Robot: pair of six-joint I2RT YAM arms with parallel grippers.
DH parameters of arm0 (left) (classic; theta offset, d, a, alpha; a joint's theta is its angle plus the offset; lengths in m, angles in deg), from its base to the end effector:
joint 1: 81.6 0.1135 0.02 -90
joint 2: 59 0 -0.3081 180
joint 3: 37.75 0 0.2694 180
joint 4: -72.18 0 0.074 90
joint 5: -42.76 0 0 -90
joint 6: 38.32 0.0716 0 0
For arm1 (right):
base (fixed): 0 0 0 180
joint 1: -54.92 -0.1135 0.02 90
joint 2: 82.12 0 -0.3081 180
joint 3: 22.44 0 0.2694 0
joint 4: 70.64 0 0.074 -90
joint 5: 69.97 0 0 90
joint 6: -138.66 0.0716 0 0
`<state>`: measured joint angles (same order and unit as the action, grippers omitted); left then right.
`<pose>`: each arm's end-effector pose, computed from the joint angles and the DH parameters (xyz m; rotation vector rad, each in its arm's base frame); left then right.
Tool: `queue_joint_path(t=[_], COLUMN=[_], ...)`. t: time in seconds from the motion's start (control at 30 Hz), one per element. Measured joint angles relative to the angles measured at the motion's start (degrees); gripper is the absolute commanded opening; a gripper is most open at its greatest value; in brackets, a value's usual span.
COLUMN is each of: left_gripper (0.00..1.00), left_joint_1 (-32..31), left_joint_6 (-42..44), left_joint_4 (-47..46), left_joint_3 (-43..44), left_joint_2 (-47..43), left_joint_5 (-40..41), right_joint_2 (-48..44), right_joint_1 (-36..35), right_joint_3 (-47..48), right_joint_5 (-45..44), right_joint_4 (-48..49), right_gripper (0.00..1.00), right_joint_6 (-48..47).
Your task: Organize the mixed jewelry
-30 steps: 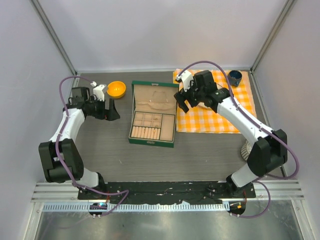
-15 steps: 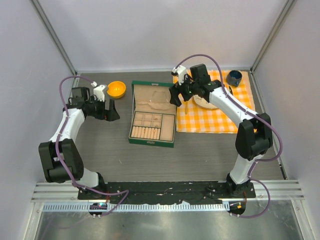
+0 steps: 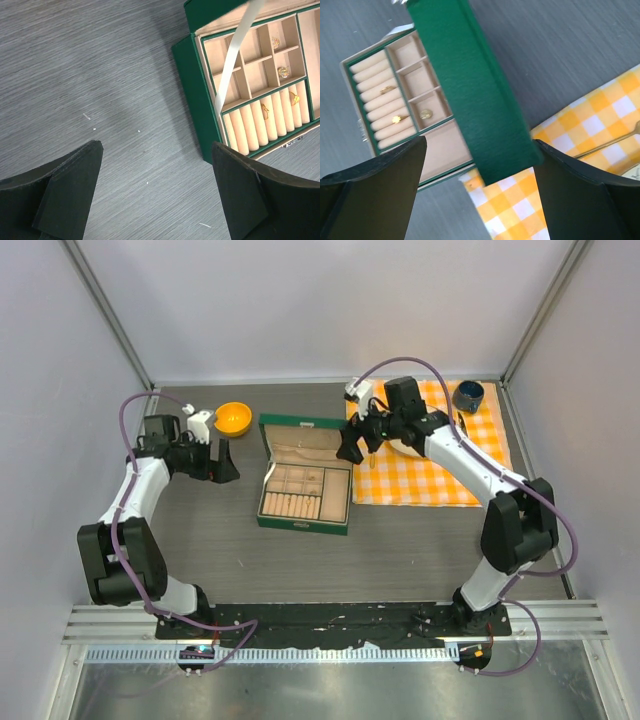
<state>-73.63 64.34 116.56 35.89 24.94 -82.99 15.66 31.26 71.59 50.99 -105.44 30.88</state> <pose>0.3315 0.0042 0.2639 0.3393 2.3526 -0.6155 0.3850 0.2089 0.3168 -1.0485 1.9457 0.6601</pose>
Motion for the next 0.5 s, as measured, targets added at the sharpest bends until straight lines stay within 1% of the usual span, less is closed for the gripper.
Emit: queue_joint_path(t=[0.27,0.5], left_gripper=[0.95,0.95], left_joint_1=[0.0,0.0], left_joint_6=[0.09,1.33], left_joint_4=[-0.02,0.96], left_joint_3=[-1.07,-2.25], left_joint_2=[0.0,-1.77], left_joint_5=[0.15,0.37], right_joint_2=[-11.17,-23.89], right_joint_1=[-3.28,-6.75], right_joint_3=[-6.69,-12.52], right_joint_5=[2.75,1.49], right_joint_4=[-2.67,-10.08], right_gripper=[0.91,0.91], right_joint_6=[-0.48,-2.6])
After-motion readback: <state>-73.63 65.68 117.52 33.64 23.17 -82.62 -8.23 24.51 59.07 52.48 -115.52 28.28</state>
